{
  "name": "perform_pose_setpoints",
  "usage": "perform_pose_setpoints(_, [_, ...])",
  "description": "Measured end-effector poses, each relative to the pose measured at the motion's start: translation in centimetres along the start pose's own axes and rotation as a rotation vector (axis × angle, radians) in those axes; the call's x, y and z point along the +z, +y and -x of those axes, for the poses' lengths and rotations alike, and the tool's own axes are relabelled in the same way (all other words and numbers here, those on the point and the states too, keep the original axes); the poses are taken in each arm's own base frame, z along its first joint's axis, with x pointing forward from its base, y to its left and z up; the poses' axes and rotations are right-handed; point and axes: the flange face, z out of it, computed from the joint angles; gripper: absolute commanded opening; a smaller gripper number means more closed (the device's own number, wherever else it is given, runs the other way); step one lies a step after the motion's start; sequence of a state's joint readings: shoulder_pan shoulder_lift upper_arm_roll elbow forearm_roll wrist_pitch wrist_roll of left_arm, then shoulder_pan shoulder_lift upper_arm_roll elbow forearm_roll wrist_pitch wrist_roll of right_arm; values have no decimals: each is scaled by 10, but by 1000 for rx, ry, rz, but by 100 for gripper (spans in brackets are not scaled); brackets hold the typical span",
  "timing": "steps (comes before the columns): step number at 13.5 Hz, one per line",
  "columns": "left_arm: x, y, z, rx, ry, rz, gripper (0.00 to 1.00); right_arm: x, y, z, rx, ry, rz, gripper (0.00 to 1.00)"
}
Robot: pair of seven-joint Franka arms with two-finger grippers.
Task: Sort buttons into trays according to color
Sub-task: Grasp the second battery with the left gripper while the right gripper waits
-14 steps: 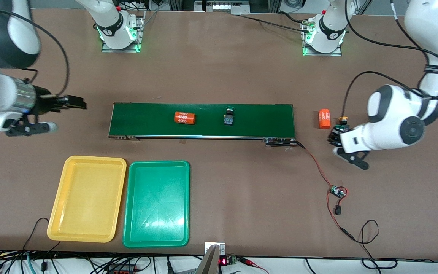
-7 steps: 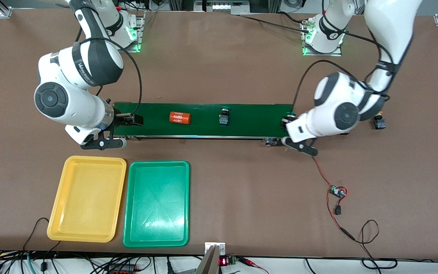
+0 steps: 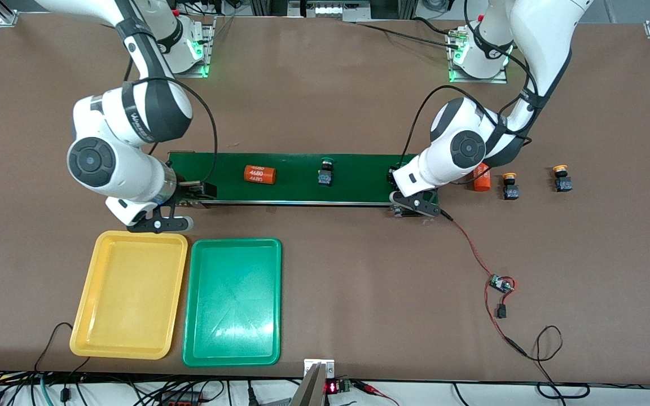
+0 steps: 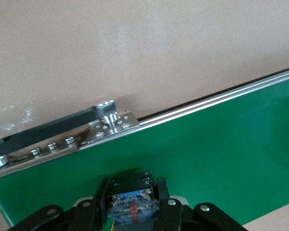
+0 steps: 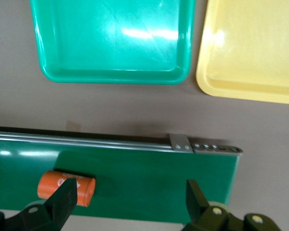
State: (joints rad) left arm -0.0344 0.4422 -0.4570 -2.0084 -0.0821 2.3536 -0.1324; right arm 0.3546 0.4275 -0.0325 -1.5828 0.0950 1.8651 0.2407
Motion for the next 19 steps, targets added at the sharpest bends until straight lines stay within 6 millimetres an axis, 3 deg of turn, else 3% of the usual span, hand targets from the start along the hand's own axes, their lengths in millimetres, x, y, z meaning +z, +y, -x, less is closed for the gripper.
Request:
perform_pose_setpoints(1, [1,-2,0,-3,-2,-1,34,9,-9,-2,8,8,1,100])
perform_pose_setpoints(2, [2,-3,1,-5,-4,-2,71,20,-22,-4,29,18,2,100])
perform_pose_setpoints(3, [3,-4,1,-7,-6,-2,100,32,-40,-3,56,26,5,100])
perform_pose_setpoints(5, [3,-5,0,-8,-2,-2,100,61,-83,2,95,51,33,100])
perform_pose_setpoints(7, [-5,-5,-3,-9,14,-3,100,81,-113,10,128,55,47,100])
perform_pose_setpoints(10, [-41,-21,-6,-40,41,-22,100,85,-122,13,182,54,49,100])
perform_pose_setpoints(12, [-73,-73,-7,-126,56,-38,100,84,-122,15,196,34,57,100])
perform_pose_setpoints(14, [-94,-150,-2,-197,57,-39,100,79,-125,21,203,3,47,100])
perform_pose_setpoints(16, [-94,-209,10,-200,37,-33,100,66,-131,29,205,1,36,100])
perform_pose_setpoints(19, [-74,-255,34,-192,-44,-7,100,58,-137,38,212,17,17,100])
